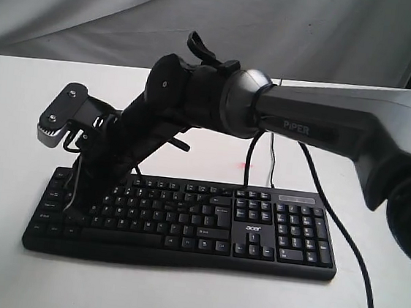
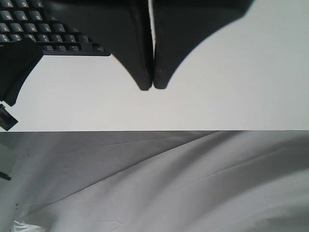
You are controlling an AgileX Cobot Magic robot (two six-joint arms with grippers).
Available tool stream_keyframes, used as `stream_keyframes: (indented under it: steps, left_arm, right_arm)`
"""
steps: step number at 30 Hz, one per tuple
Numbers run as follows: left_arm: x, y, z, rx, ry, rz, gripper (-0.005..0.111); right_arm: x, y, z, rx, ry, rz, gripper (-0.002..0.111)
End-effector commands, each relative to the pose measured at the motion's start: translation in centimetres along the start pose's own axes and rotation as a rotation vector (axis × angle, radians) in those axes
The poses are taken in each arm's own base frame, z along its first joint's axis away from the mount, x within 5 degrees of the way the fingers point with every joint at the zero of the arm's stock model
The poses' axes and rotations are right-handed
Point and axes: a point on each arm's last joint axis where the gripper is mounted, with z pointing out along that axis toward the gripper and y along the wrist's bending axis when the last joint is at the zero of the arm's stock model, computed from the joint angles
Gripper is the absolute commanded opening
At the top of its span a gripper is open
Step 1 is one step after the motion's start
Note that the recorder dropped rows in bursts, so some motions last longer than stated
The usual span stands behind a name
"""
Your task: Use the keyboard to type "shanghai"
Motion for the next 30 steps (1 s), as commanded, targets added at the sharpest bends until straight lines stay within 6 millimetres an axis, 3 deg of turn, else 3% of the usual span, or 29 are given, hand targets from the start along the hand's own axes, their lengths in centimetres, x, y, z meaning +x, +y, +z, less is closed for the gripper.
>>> stream_keyframes:
  steps: [1, 11, 18, 30]
  left_arm:
    - [0.0, 0.0, 0.0, 0.005, 0.001, -0.005, 0.001]
    - [0.0, 0.0, 0.0, 0.005, 0.001, -0.005, 0.001]
    - [0.0, 0.0, 0.0, 0.005, 0.001, -0.005, 0.001]
    - [0.0, 0.0, 0.0, 0.005, 0.001, -0.005, 0.001]
  right_arm:
    - [-0.3, 0.2, 0.0, -0.009, -0.015, -0.012, 0.000]
    - [-0.6, 0.0, 0.2, 0.013, -0.051, -0.004, 0.000]
    - [0.4, -0.1, 2.7, -0.022, -0.088, -0.030, 0.000]
    - [1.4, -0.7, 4.1, 0.019, -0.072, -0.042, 0.000]
